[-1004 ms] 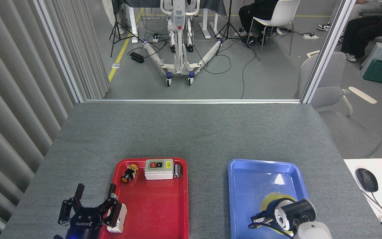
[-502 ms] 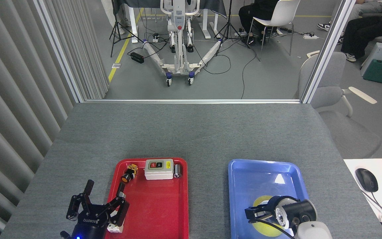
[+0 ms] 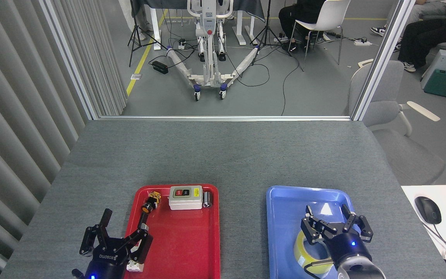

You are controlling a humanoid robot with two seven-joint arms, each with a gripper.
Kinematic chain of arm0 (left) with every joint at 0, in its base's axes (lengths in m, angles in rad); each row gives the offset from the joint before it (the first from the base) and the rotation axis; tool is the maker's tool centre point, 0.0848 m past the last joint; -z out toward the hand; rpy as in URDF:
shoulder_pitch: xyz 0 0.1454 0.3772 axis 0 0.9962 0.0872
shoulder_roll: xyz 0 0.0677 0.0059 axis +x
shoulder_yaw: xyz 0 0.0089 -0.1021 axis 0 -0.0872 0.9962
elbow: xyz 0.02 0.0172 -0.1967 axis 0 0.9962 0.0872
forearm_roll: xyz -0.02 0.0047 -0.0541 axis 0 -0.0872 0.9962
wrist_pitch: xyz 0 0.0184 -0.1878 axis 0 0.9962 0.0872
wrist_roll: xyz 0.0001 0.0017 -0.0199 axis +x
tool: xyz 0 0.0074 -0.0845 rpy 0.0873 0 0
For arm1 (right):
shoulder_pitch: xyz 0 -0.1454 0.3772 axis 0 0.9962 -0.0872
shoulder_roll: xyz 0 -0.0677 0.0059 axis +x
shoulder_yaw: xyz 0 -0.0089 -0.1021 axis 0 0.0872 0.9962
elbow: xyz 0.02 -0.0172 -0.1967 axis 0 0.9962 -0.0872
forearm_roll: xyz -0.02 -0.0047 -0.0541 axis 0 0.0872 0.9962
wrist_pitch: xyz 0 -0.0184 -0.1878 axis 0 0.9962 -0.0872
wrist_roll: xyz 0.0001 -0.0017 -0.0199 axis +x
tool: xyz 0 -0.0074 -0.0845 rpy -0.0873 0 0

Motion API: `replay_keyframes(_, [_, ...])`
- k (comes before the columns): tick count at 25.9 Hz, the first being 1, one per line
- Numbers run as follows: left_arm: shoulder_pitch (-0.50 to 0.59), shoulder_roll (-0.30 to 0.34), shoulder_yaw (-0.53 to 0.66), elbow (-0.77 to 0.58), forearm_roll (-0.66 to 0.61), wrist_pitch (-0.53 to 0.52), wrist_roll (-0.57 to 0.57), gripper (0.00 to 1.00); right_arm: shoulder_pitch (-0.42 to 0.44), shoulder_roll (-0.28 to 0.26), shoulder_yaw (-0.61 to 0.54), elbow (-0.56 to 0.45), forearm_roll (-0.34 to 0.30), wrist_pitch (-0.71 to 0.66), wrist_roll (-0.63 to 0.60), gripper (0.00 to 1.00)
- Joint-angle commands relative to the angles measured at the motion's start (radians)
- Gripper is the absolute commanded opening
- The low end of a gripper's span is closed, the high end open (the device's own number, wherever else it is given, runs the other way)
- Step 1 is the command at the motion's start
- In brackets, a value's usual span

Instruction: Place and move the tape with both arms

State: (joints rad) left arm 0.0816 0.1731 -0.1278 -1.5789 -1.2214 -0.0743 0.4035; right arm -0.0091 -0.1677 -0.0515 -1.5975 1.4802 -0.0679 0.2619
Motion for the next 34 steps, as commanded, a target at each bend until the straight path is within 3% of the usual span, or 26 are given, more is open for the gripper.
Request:
replay_keyframes(1, [0.0, -0.001, 0.001, -0.004, -0.001, 0.001, -0.005, 1.0, 0.052, 0.028, -0.016, -0.001, 0.002, 0.0, -0.202, 0.99])
replay_keyframes(7, [0.004, -0.006, 0.039, -0.009, -0.001, 0.01, -0.147, 1.0, 0.109, 0.092, -0.019, -0.004, 0.035, -0.003, -0.26, 1.0])
replay_keyframes(12, [0.006, -0.01, 0.042, -0.004, -0.003, 0.013, -0.172, 1.0, 0.129, 0.126, -0.053, -0.002, 0.061, -0.007, -0.334, 1.0])
replay_keyframes(20, [0.015, -0.012, 0.076, -0.006, -0.089, 0.013, -0.178, 1.0, 0.139, 0.128, -0.054, -0.001, 0.063, -0.007, -0.334, 1.0])
replay_keyframes(34, [0.02, -0.01, 0.079, 0.0, -0.087, 0.004, -0.178, 1.0, 0.155, 0.126, -0.051, -0.002, 0.054, -0.007, -0.342, 1.0])
